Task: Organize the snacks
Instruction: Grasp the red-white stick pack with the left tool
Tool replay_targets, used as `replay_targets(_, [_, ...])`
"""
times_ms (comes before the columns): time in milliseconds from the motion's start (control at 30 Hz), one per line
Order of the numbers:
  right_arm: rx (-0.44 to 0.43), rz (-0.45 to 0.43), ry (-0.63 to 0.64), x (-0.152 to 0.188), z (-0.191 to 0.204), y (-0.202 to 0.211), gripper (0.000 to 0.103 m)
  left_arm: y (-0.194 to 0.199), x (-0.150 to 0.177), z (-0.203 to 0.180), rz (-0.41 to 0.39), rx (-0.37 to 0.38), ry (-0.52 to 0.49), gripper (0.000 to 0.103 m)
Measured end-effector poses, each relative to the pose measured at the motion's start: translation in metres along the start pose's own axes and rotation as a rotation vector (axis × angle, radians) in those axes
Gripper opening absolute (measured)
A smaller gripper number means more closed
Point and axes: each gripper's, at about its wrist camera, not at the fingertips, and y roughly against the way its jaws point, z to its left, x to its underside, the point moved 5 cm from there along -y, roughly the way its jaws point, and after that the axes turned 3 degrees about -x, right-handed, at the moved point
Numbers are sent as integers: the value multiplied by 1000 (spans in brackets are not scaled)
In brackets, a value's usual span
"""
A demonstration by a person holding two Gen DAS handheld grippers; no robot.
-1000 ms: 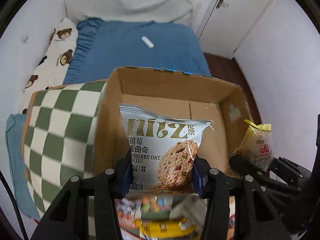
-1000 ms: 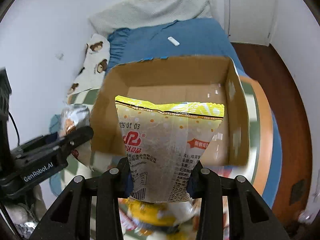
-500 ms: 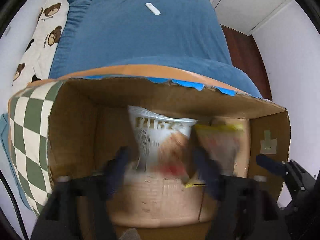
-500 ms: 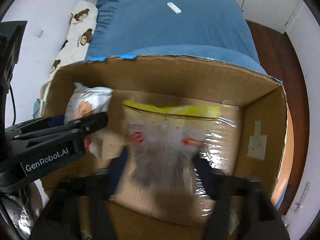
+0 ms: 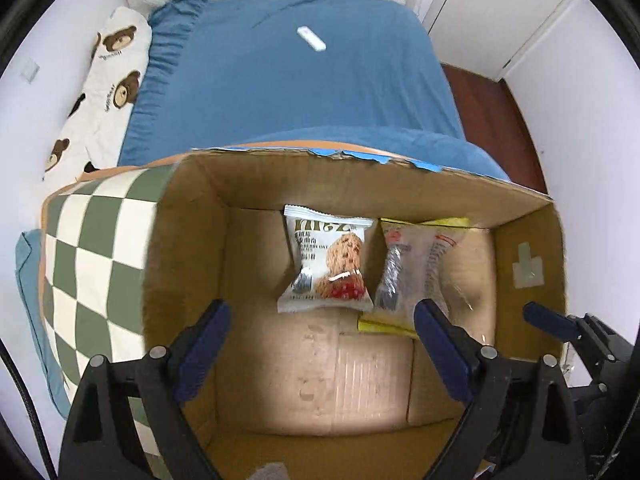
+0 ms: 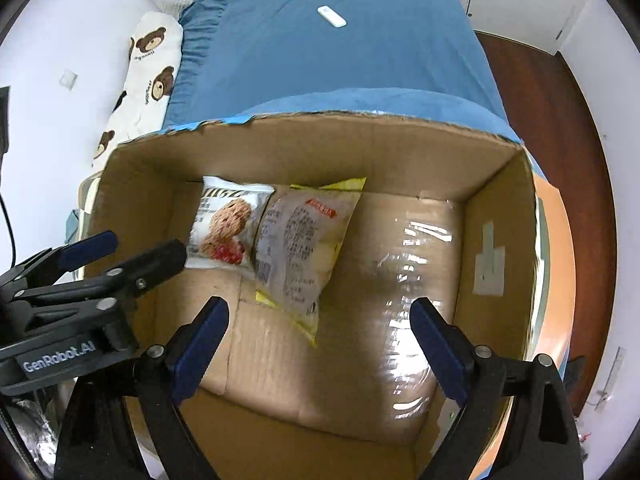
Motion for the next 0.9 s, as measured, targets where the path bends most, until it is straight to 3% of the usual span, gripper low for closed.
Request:
replay_targets(233, [-85,-133,-82,55,18,47,94,68,50,23,-146,17,7,93])
replay_targets(367, [-155,-193,-144,114,31,66,94,96,95,48,-206,16,33,94])
replay_targets(500, [-235,-176,-231,183,43,55,94,101,158,84,-221,-28,69,94])
replay_targets(633, [-308,-129,-356,245,45,29,94,67,227,121,-122,-49,148,93])
replay_targets(700, [-326,-105,-417,274,45,9,94,33,266,138,-18,-24,210,93])
replay_targets(800, [-359,-20,-499,316,47,-29,94,-28,321,158,164,53,331,93])
replay_targets(900, [-390,18,-582,339,47,-56,94,-70,351,165,270,132,433,88])
